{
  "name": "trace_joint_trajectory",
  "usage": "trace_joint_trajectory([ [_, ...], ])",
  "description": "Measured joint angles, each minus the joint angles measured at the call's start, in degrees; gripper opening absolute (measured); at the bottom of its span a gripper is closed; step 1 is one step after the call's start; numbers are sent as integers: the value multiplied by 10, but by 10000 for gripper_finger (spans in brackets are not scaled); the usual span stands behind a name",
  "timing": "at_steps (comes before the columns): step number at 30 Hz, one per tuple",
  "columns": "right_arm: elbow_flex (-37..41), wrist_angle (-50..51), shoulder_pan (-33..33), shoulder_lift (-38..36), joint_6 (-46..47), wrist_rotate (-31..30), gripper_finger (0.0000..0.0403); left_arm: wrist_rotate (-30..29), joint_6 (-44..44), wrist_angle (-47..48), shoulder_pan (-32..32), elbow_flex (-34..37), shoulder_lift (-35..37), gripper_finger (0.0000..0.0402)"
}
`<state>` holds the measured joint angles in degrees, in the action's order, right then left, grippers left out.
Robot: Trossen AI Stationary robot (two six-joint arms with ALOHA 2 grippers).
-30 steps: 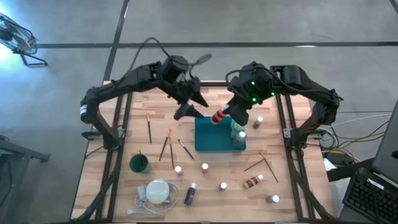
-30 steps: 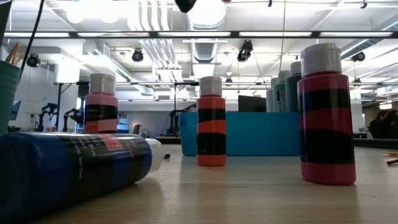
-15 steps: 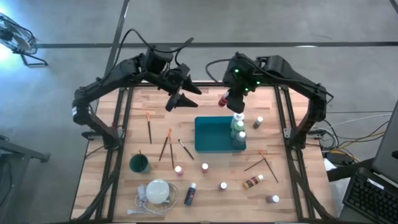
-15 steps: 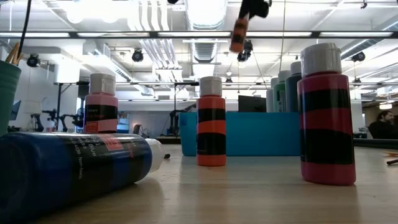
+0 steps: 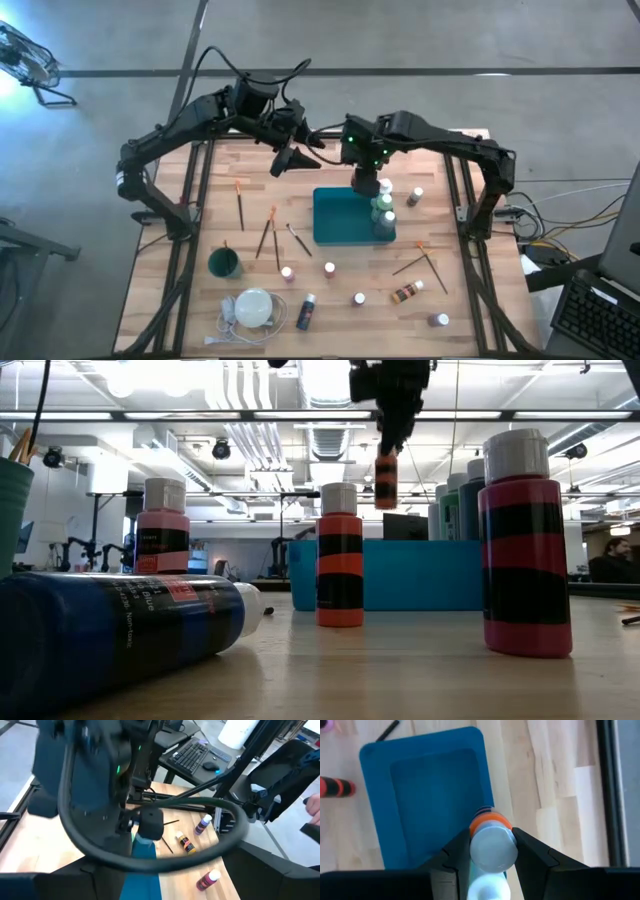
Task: Pick & Place Paint Supplies
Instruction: Put the orange paint bottle into the blue bin
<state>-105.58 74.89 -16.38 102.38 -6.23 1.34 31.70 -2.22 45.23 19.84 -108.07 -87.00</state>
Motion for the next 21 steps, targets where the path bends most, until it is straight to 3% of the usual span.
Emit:
trace_joint_trajectory([
  [10, 167, -124, 0, -46, 5, 0, 112, -10, 0, -1, 0, 0, 0, 305],
  [21, 242, -189, 0, -52, 13, 34, 112, -18, -2, -2, 0, 0, -1, 305],
])
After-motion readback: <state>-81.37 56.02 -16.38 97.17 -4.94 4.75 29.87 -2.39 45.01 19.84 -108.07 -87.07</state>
